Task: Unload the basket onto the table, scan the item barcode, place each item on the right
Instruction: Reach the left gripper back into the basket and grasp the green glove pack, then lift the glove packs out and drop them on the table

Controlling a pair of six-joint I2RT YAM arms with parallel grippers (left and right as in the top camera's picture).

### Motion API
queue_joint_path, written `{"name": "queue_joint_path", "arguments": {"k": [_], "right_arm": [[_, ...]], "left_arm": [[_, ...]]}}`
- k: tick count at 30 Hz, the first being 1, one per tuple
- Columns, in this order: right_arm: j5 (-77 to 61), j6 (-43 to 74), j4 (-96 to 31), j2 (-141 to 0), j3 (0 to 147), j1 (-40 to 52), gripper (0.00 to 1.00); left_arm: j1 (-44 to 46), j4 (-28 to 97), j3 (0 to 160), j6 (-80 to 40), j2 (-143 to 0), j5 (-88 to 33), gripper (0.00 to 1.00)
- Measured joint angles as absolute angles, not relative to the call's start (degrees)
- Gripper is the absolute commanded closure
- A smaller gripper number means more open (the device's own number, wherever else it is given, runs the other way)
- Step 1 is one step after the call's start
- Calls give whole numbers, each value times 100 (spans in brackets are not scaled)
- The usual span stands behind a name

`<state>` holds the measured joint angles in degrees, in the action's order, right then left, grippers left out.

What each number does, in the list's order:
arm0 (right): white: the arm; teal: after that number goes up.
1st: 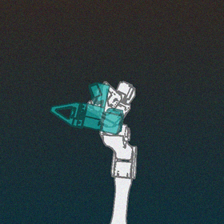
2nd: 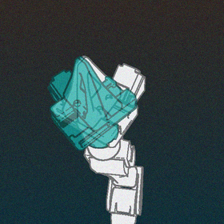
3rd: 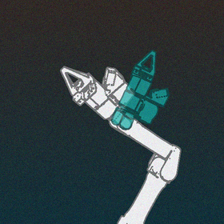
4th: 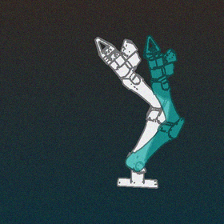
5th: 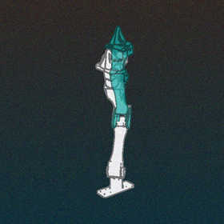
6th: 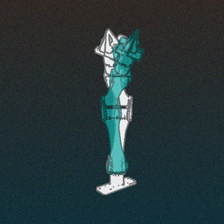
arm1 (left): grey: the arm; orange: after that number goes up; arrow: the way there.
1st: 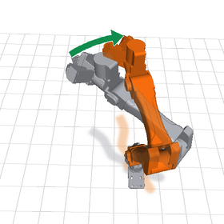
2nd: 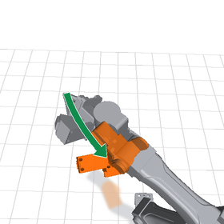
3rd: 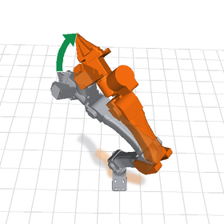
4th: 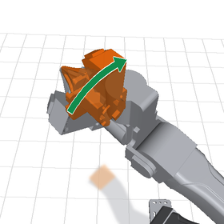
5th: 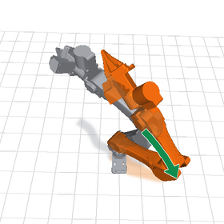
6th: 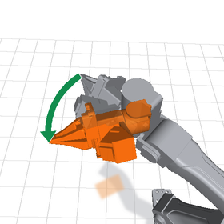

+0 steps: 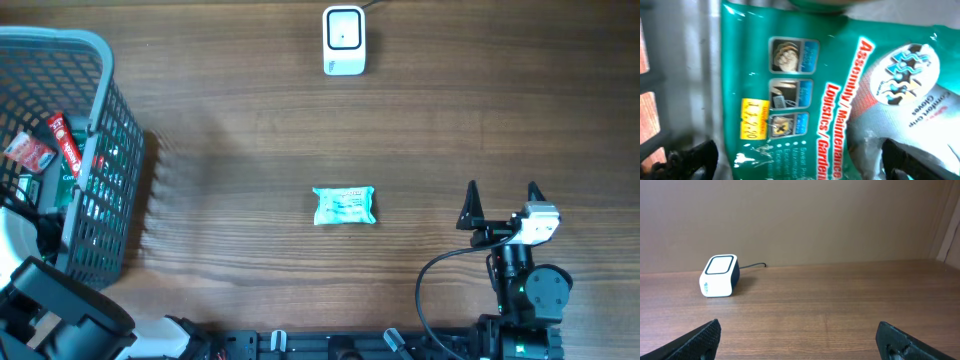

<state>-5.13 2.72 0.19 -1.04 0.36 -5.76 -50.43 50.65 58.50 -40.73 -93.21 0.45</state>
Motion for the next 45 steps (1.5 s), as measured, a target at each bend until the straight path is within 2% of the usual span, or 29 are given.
{"name": "queue_joint_path", "arguments": {"k": [2, 3, 10, 15, 23, 39, 43, 45], "right_arm": [[-513, 272, 19, -104, 36, -576, 0], [-513, 272, 19, -104, 36, -576, 0], [-513, 272, 19, -104, 36, -576, 0], [-513, 272, 19, -104, 36, -576, 0], [-513, 272, 19, -106, 36, -576, 0], [-513, 272, 19, -104, 36, -576, 0], [-513, 272, 19, -104, 36, -576, 0], [-513, 272, 19, -104, 36, -576, 0]], "left_arm": [[-5043, 5043, 5850, -4007, -9321, -5, 89], [-5043, 5041, 5850, -4005, -9321, -14, 96], [-5043, 4984, 5859, -3846, -9314, -152, 96], [-5063, 5107, 6191, -3754, -9198, -897, 96], [-5063, 5122, 7085, -3715, -7907, -1326, 96], [-5063, 4755, 7144, -4029, -5072, -1627, 96], [-5063, 4659, 7144, -4154, -4733, -2032, 96], [-5063, 4375, 7146, -4217, -4742, -2606, 96]]}}
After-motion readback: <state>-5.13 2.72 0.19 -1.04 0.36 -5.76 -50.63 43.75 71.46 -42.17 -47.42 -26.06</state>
